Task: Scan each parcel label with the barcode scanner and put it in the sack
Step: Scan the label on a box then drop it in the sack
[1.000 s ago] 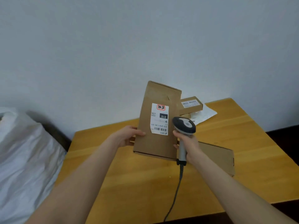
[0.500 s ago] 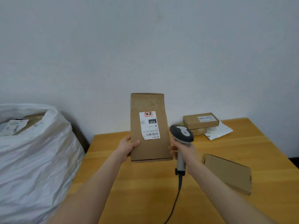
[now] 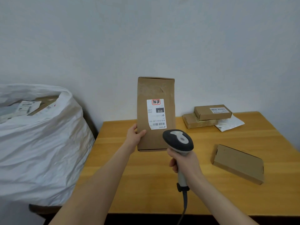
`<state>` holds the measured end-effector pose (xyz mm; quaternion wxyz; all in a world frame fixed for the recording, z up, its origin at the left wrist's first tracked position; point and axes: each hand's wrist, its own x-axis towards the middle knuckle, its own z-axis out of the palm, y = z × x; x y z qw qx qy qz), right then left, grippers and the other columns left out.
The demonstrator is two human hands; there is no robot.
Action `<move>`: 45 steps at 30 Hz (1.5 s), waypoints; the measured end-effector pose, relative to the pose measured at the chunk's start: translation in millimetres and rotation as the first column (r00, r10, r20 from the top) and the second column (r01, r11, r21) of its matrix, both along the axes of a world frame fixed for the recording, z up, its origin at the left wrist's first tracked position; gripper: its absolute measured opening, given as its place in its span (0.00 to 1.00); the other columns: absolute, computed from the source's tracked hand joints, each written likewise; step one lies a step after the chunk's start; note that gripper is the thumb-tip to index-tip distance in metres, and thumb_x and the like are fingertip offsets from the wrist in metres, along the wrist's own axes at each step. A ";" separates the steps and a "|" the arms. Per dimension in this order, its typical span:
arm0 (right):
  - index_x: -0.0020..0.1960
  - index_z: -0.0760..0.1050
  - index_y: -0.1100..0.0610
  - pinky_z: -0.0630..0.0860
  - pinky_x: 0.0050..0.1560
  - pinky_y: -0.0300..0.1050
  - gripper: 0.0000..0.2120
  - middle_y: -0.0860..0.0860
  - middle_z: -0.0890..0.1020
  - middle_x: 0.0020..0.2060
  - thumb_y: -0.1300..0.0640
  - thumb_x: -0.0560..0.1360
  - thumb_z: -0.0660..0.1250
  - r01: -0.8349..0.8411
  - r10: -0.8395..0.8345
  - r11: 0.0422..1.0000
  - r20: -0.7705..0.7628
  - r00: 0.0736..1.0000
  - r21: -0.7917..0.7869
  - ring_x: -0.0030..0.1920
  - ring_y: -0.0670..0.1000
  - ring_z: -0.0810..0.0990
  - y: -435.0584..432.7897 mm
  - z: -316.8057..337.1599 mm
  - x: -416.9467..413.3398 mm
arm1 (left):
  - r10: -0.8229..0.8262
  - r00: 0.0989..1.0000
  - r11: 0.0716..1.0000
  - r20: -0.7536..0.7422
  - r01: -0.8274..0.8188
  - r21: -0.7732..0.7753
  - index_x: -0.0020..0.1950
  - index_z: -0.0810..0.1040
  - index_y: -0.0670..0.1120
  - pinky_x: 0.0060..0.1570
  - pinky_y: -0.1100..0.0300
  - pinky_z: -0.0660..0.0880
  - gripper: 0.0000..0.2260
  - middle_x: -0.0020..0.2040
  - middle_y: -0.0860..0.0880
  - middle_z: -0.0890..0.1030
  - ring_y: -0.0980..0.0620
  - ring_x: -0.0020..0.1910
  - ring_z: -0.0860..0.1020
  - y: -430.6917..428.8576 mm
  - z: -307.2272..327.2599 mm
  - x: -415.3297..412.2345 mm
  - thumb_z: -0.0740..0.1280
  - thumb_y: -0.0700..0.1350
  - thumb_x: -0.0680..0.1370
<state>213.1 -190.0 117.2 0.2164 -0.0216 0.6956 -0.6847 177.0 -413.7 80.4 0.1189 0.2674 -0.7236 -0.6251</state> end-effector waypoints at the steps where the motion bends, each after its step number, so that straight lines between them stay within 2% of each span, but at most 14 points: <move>1: 0.43 0.78 0.63 0.71 0.28 0.42 0.06 0.55 0.79 0.26 0.59 0.74 0.71 -0.008 0.008 1.000 -0.003 1.000 0.013 0.25 0.49 0.74 -2.3 1.3 3.3 | 0.004 1.000 1.000 0.004 -0.004 -0.010 0.61 0.72 0.47 0.47 0.54 0.75 0.12 0.55 0.46 0.79 0.48 0.50 0.77 -1.9 -1.3 1.8 0.66 0.39 0.79; 6: 0.40 0.78 0.62 0.71 0.29 0.43 0.06 0.55 0.79 0.26 0.60 0.73 0.70 -0.025 0.024 0.998 0.021 0.999 0.066 0.24 0.49 0.73 -11.5 6.4 12.9 | 0.024 1.000 1.000 0.020 -0.024 -0.014 0.64 0.72 0.44 0.50 0.53 0.75 0.15 0.56 0.45 0.78 0.47 0.52 0.76 -9.4 -6.9 7.2 0.67 0.39 0.78; 10: 0.39 0.78 0.62 0.70 0.28 0.42 0.07 0.54 0.78 0.25 0.60 0.73 0.71 -0.031 0.029 0.996 0.022 0.999 0.088 0.23 0.48 0.72 -15.9 8.2 15.7 | 0.049 0.998 0.999 0.039 -0.049 0.000 0.58 0.72 0.45 0.45 0.57 0.74 0.10 0.54 0.45 0.78 0.48 0.50 0.76 -13.7 -10.7 10.5 0.67 0.39 0.78; 14: 0.39 0.77 0.62 0.71 0.28 0.42 0.07 0.54 0.78 0.26 0.60 0.73 0.71 -0.027 0.024 0.996 0.044 0.999 0.081 0.23 0.49 0.72 -18.5 8.8 15.3 | 0.057 0.998 0.998 0.023 -0.058 0.025 0.56 0.72 0.44 0.40 0.60 0.74 0.09 0.54 0.42 0.79 0.47 0.49 0.77 -18.8 -13.5 13.1 0.67 0.38 0.78; 16: 0.39 0.77 0.62 0.70 0.28 0.42 0.07 0.54 0.78 0.26 0.60 0.73 0.71 -0.031 0.027 0.996 0.047 0.999 0.082 0.23 0.49 0.72 -18.6 7.8 14.9 | 0.052 0.998 0.997 0.020 -0.053 0.049 0.57 0.71 0.45 0.43 0.59 0.75 0.09 0.53 0.43 0.79 0.48 0.48 0.77 -19.6 -13.2 14.4 0.67 0.39 0.78; 20: 0.38 0.76 0.61 0.70 0.29 0.43 0.07 0.54 0.77 0.26 0.60 0.73 0.71 -0.040 0.038 0.996 0.039 0.999 0.074 0.23 0.49 0.72 -17.9 7.0 14.9 | 0.040 0.999 0.993 0.016 -0.041 0.107 0.59 0.71 0.47 0.56 0.50 0.76 0.09 0.54 0.45 0.79 0.46 0.52 0.78 -20.9 -14.5 15.4 0.65 0.39 0.80; 23: 0.36 0.76 0.61 0.70 0.29 0.43 0.08 0.53 0.77 0.25 0.60 0.73 0.70 -0.050 0.048 0.996 0.024 0.999 0.075 0.23 0.49 0.72 -16.7 7.6 13.9 | 0.043 0.999 0.992 0.021 -0.045 0.114 0.60 0.71 0.47 0.58 0.48 0.76 0.09 0.55 0.45 0.79 0.45 0.54 0.78 -20.2 -15.9 14.7 0.64 0.39 0.80; 30: 0.34 0.75 0.60 0.70 0.27 0.41 0.11 0.53 0.76 0.24 0.60 0.73 0.70 -0.062 0.060 0.994 0.016 0.998 0.092 0.23 0.49 0.71 -13.2 8.3 12.4 | 0.048 0.999 0.996 0.013 -0.049 0.077 0.59 0.72 0.46 0.55 0.51 0.76 0.08 0.52 0.48 0.79 0.49 0.52 0.77 -17.3 -18.2 13.2 0.64 0.39 0.80; 35: 0.34 0.75 0.60 0.69 0.29 0.43 0.11 0.53 0.76 0.24 0.60 0.73 0.70 -0.077 0.074 0.991 0.036 0.997 0.107 0.23 0.49 0.70 -9.8 7.7 9.6 | 0.051 0.999 0.996 -0.001 -0.051 0.073 0.57 0.72 0.44 0.43 0.60 0.75 0.07 0.48 0.47 0.80 0.52 0.46 0.78 -17.2 -21.2 11.9 0.64 0.37 0.80; 45: 0.33 0.75 0.60 0.69 0.29 0.42 0.11 0.52 0.76 0.24 0.61 0.73 0.70 -0.064 0.059 0.992 0.044 0.997 0.113 0.23 0.49 0.70 -12.7 7.5 8.1 | 0.050 0.999 0.995 0.003 -0.050 0.083 0.59 0.72 0.44 0.43 0.60 0.76 0.08 0.48 0.48 0.80 0.53 0.46 0.78 -16.1 -20.8 9.7 0.64 0.39 0.80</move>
